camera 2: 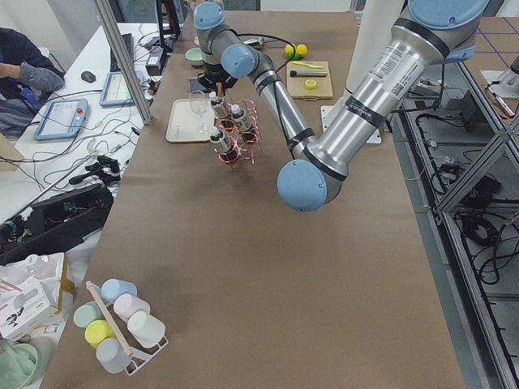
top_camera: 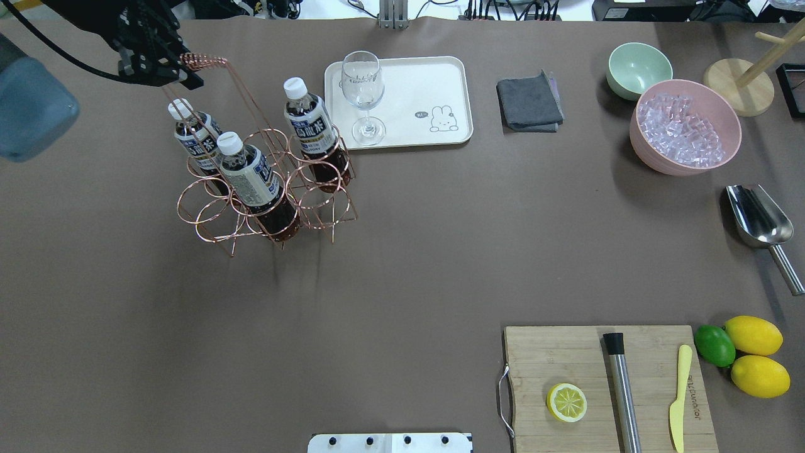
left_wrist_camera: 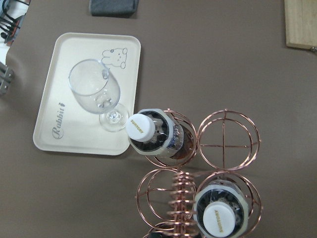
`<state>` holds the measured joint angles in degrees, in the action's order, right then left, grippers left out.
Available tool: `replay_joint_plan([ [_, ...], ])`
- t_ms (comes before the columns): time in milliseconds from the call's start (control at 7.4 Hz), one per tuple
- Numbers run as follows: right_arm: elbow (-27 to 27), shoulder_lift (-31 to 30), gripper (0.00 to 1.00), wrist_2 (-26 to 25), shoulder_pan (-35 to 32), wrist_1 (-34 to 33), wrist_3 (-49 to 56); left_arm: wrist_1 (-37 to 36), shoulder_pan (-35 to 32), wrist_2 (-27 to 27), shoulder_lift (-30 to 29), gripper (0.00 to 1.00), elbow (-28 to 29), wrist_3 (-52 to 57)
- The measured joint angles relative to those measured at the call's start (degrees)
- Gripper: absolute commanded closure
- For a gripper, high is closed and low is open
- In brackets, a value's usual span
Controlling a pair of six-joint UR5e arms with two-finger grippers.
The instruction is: Take tea from basket to plate
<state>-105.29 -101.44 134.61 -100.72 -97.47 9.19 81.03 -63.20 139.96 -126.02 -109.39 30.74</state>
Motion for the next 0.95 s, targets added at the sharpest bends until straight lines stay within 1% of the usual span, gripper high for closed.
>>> replay_joint_plan([
  [270, -0.47, -0.14, 0.0, -0.12, -0.01, -0.05, 0.02, 2.39, 3.21, -1.74, -3.15, 1.0, -0.27, -4.86],
  [676, -1.99, -0.86, 0.0, -0.12, -0.07, -0.3, 0.32, 2.72, 10.97, -10.13, -7.9, 1.0, -0.99, -13.94],
  [946, -5.58, -1.72, 0.0, -0.63, -0.09, -0.46, 0.38, 2.73, 14.87, -14.3, -9.14, 1.0, -2.05, -17.61],
])
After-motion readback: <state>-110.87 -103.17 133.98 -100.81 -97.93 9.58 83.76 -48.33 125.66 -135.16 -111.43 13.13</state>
